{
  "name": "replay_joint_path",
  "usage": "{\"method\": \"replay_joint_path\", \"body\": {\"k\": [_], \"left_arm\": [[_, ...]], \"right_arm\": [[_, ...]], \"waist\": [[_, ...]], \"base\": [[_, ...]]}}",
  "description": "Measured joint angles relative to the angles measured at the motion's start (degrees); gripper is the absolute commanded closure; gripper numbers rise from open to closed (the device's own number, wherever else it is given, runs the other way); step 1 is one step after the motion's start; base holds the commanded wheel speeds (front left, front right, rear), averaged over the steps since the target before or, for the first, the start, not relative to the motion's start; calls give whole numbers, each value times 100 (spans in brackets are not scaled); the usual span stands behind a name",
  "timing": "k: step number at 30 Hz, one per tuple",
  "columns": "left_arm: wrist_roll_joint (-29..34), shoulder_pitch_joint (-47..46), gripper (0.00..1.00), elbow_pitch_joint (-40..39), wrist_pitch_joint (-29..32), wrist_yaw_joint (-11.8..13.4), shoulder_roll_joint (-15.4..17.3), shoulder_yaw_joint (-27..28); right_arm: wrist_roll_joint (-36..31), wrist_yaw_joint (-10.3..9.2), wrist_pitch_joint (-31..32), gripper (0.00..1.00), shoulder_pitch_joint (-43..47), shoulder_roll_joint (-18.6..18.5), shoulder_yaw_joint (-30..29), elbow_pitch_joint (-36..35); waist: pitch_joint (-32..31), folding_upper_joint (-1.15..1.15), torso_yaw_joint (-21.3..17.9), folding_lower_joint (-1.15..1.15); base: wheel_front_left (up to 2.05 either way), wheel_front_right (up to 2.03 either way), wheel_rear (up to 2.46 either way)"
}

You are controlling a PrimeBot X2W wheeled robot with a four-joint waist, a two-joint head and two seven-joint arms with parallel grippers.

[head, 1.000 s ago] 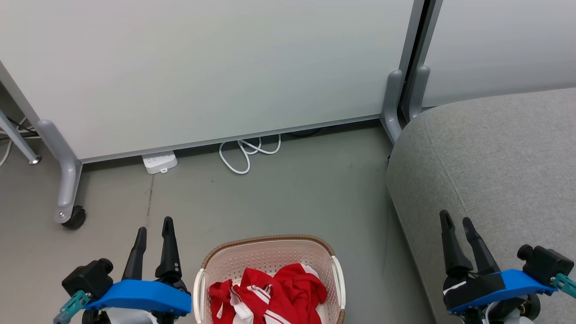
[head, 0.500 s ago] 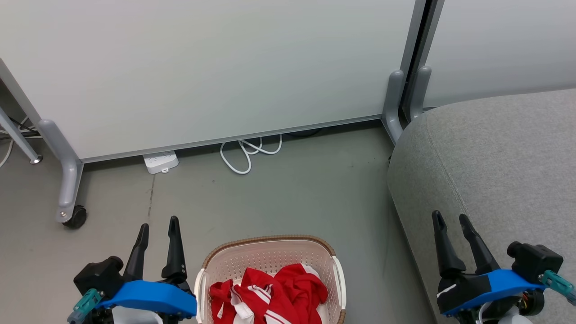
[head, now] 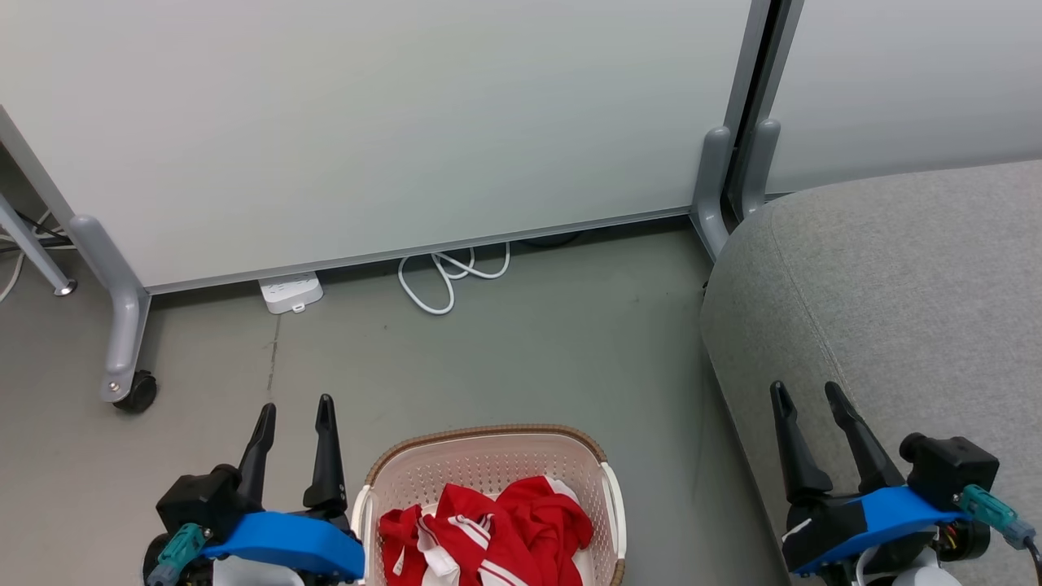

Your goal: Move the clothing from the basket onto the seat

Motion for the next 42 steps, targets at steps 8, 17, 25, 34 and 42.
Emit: {"method": "replay_joint_path", "body": {"k": [8,17,25,34,42], "left_arm": [[278,-9,0,60,-94,22,4,-59],[491,-32,0,151,-181,48,9,-97],[667,-35,0,210,-277,74,13,-134],[716,-50,0,237,-296,75,13,-188],[703,-54,0,241,-296,77,14,-212]], "right_arm": [[-342,1,0,0,1,-5,-8,-16],[-625,1,-26,0,1,-10,1,-4],[-918,2,-73,0,-2,-14,-12,8],[-1027,8,-103,0,-14,-15,-1,5],[-1025,8,-102,0,-15,-15,18,-9]], "waist": [[6,0,10,0],[5,0,24,0],[9,0,29,0],[24,0,28,0],[70,0,21,0]], "base": [[0,0,0],[0,0,0],[0,0,0],[0,0,0],[0,0,0]]}}
